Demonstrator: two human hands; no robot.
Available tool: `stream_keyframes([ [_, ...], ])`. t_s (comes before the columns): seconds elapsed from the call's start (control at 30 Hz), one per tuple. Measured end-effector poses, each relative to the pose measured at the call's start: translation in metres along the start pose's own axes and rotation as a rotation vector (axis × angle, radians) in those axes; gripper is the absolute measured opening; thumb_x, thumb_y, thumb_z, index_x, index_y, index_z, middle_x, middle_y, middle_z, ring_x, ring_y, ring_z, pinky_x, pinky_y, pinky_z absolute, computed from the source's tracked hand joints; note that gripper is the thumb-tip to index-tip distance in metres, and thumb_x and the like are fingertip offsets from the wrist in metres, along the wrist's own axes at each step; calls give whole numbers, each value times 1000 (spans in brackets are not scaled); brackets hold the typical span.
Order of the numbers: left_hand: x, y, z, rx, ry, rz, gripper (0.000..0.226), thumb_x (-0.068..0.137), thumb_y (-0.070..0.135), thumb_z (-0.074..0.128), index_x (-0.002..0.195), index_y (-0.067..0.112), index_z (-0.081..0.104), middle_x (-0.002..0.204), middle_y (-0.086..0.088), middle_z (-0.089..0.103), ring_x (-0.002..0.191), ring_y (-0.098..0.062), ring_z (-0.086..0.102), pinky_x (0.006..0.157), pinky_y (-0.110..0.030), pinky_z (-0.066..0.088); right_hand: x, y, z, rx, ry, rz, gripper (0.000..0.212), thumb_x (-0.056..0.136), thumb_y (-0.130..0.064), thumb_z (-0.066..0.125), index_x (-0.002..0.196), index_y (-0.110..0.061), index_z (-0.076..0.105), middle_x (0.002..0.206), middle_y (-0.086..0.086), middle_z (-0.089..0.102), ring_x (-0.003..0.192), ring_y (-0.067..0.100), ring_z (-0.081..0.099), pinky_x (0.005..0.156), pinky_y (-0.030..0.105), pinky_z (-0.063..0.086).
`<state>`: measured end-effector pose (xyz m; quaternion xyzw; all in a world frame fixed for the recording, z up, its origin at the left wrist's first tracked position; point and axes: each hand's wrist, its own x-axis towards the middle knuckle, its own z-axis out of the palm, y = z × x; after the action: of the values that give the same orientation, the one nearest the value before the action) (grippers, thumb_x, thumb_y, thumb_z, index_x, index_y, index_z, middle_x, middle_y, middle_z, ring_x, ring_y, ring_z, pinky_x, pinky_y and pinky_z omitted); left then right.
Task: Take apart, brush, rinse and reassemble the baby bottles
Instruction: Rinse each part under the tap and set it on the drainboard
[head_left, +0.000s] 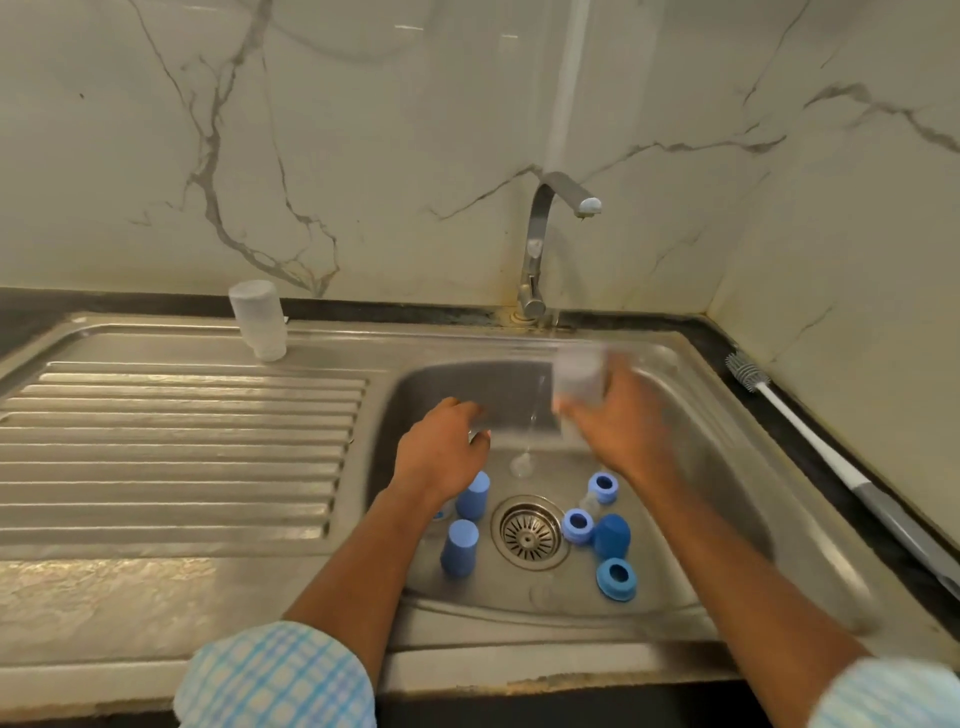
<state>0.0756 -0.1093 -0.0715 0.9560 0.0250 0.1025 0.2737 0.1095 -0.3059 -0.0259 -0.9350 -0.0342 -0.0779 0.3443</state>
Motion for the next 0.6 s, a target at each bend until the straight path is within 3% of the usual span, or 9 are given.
stream_keyframes([
  [0.03,0,1,-1,3,-8,-3,40,99,34,53,138,24,55,135,1,56,115,-24,59,97,-43,50,-4,11,11,-121,-164,104,47,80,-37,78,117,-15,60,108,6,69,89,19,65,82,40,57],
  [0.07,-2,0,-2,10,-13,-10,39,99,34,53,136,23,56,132,1,58,114,-24,60,96,-42,50,-5,18,17,-119,-175,135,47,78,-38,79,115,-15,61,104,7,70,88,21,66,83,43,57],
  [0.23,0,3,-1,33,-42,-39,32,98,32,54,127,20,61,116,0,67,103,-23,64,90,-43,54,0,-16,-13,315,364,-141,60,78,-45,78,127,-24,51,113,-13,60,97,7,59,81,26,51],
  [0.27,1,4,-1,39,-40,-42,30,98,32,54,123,19,62,113,0,68,100,-23,64,89,-43,54,0,-17,-12,264,362,-140,55,80,-43,77,125,-22,52,112,-12,60,93,6,58,79,24,52],
  [0.37,-1,3,-2,58,-18,-61,20,98,31,52,109,19,64,101,0,69,88,-22,65,82,-41,56,0,6,10,40,-80,206,42,80,-41,77,107,-11,63,95,3,67,79,15,63,77,36,58],
  [0.43,-1,2,-3,72,7,-70,22,98,31,51,111,19,64,100,1,69,87,-22,65,81,-40,56,2,6,8,198,51,206,45,79,-40,77,113,-16,62,99,-1,67,88,17,65,78,34,55],
  [0.53,2,3,-4,48,4,-76,31,99,32,50,127,23,62,111,0,70,98,-23,66,86,-39,55,1,-10,-5,304,344,-66,49,81,-37,78,120,-25,52,113,-9,62,96,6,59,77,22,51],
  [0.57,1,4,-4,48,-3,-79,31,99,32,50,126,23,62,111,0,70,98,-24,66,85,-38,55,0,-8,-2,254,304,-78,46,81,-37,78,116,-25,50,113,-7,62,94,6,59,78,23,52],
  [0.6,0,4,-3,51,-6,-79,29,99,32,50,123,23,63,108,0,70,95,-24,66,84,-38,55,-3,-2,4,143,129,25,47,80,-37,78,115,-19,54,112,-2,65,91,10,61,79,29,55],
])
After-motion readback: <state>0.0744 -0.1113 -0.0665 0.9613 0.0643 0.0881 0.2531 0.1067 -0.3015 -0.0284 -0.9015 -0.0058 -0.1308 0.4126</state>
